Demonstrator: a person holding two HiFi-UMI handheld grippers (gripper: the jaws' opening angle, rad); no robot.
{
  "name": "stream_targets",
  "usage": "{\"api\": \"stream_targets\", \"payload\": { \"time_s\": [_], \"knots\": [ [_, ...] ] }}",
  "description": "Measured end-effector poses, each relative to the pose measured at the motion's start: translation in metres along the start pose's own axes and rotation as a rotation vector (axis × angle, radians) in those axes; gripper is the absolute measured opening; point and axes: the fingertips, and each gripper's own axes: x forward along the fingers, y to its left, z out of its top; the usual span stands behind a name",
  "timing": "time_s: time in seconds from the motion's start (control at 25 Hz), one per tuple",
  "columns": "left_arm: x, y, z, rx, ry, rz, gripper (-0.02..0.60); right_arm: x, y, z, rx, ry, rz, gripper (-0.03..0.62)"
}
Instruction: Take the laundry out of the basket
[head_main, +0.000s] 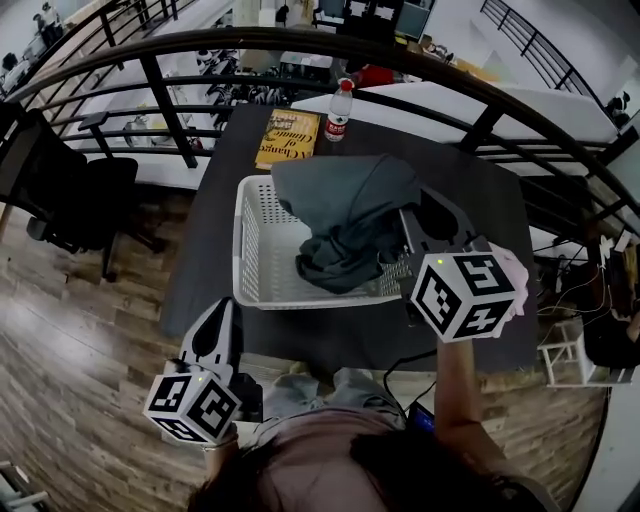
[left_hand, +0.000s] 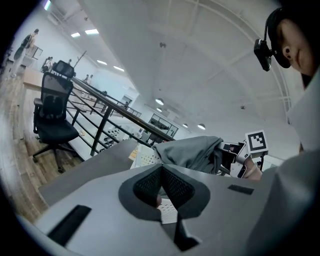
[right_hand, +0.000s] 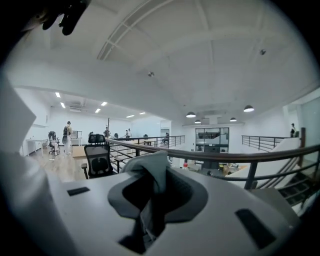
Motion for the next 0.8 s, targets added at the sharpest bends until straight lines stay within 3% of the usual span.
{"api": "stream_targets", "payload": {
  "time_s": [0.36, 0.8],
  "knots": [
    [0.021, -0.044, -0.012, 0.004, -0.009, -0.024, -0.003, -0.035, -0.032, 0.045, -0.022, -0.115, 0.009, 0.069],
    [0.055, -0.113, -0.035, 0.021, -0.005, -0.078, -0.003, -0.096, -0.116, 0.101, -0.02, -0.256, -0.047, 0.069]
  ]
}}
